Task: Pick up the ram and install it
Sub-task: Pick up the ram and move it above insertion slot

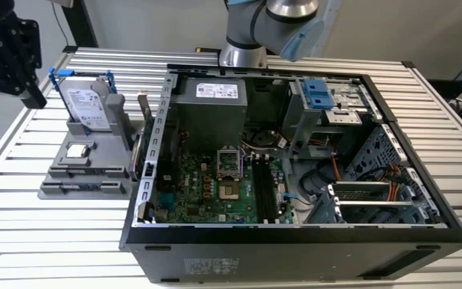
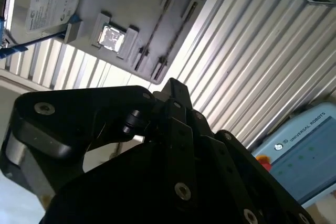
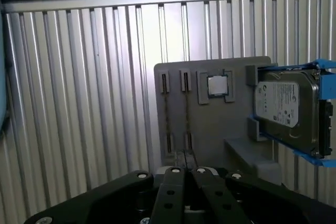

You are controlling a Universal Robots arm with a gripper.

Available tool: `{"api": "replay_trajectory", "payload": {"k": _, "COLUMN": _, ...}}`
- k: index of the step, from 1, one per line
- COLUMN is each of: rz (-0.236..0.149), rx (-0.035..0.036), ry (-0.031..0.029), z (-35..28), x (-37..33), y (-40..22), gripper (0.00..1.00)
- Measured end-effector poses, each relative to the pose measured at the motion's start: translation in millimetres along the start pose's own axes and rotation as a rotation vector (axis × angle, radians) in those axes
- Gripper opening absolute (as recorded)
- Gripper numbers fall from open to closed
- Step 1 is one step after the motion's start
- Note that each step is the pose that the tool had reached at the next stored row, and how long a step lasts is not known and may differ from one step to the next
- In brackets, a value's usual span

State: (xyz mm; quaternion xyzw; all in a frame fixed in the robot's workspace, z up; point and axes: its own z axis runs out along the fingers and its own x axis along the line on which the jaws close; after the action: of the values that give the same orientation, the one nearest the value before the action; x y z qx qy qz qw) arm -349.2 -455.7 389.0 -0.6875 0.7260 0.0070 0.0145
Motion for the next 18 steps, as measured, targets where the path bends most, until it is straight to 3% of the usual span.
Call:
{"api": "replay_trajectory", "payload": {"k": 11, "rz": -0.145, "rx": -0.0046, "ry": -0.0014, "z": 0.6, "x": -0.1, "y": -1.7, "gripper": 0.0}}
{"api": "replay_trajectory", "payload": {"k": 18, "rz": -0.204, "rx": -0.0064, "ry": -0.002, "z": 0.8, "x": -0.1, "y": -1.8, "gripper": 0.0}}
